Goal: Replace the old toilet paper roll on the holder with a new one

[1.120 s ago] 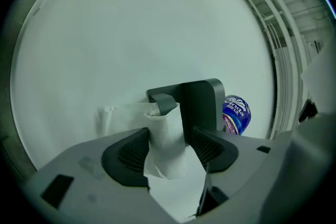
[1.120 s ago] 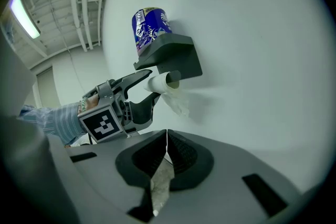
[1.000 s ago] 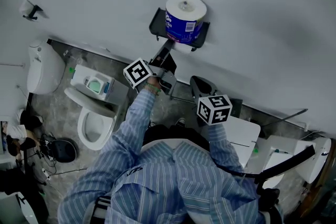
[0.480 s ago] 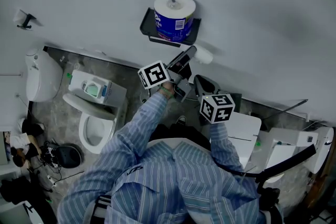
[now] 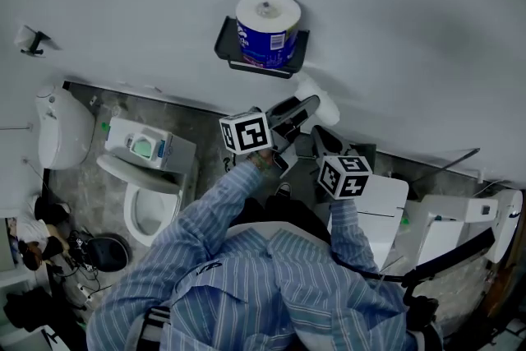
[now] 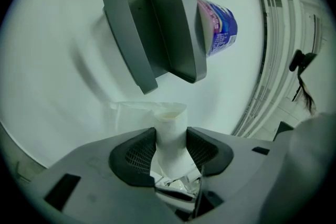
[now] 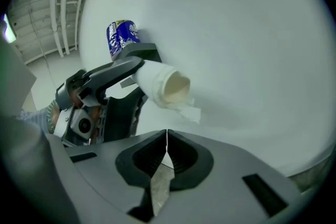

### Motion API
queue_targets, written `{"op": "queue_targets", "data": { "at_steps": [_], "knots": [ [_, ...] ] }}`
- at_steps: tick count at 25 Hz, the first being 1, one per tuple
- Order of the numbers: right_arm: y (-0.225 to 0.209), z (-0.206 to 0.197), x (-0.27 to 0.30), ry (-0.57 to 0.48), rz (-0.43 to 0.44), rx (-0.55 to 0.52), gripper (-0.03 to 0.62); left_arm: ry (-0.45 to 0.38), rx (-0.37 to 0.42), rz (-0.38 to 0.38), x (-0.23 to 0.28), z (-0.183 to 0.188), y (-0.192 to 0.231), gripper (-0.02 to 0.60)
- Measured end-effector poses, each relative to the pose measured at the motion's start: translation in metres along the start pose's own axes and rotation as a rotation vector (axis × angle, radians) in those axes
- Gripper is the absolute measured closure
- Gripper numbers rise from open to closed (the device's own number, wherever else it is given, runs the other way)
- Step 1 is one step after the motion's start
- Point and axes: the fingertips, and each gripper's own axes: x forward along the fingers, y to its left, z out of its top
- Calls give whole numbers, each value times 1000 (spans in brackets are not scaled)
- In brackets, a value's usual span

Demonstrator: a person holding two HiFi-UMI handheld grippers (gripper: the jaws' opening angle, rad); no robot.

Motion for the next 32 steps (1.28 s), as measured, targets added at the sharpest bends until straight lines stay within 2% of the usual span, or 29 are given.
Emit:
{"op": "queue_targets", "data": {
  "at_steps": [5, 8, 10, 15, 16, 18, 20, 24, 28, 32],
  "knots": [
    [-10, 5, -6, -36, -68, 34, 586, 51, 94, 25, -40, 0, 0, 400],
    [-3, 28, -14, -114, -87, 23, 586, 75, 172, 58, -69, 4, 3, 400],
    [13, 54, -18, -187, -54, -13, 585, 83, 223, 89, -87, 10, 9, 400],
    [75, 122, -21, -329, 91, -143, 577, 74, 308, 152, -127, 29, 20, 400],
    [88, 133, -21, -350, 119, -162, 544, 74, 323, 161, -134, 32, 22, 400],
    [110, 152, -17, -382, 162, -195, 371, 78, 349, 173, -146, 37, 25, 400],
    [127, 170, -12, -408, 163, -246, 350, 81, 368, 178, -156, 40, 26, 400],
    [150, 204, -7, -448, 80, -347, 310, 86, 389, 176, -169, 44, 26, 400],
    [155, 224, 3, -433, 31, -335, 212, 109, 408, 162, -173, 46, 26, 400],
    [159, 233, 16, -409, -7, -319, 186, 124, 436, 150, -184, 51, 26, 399]
  ]
}}
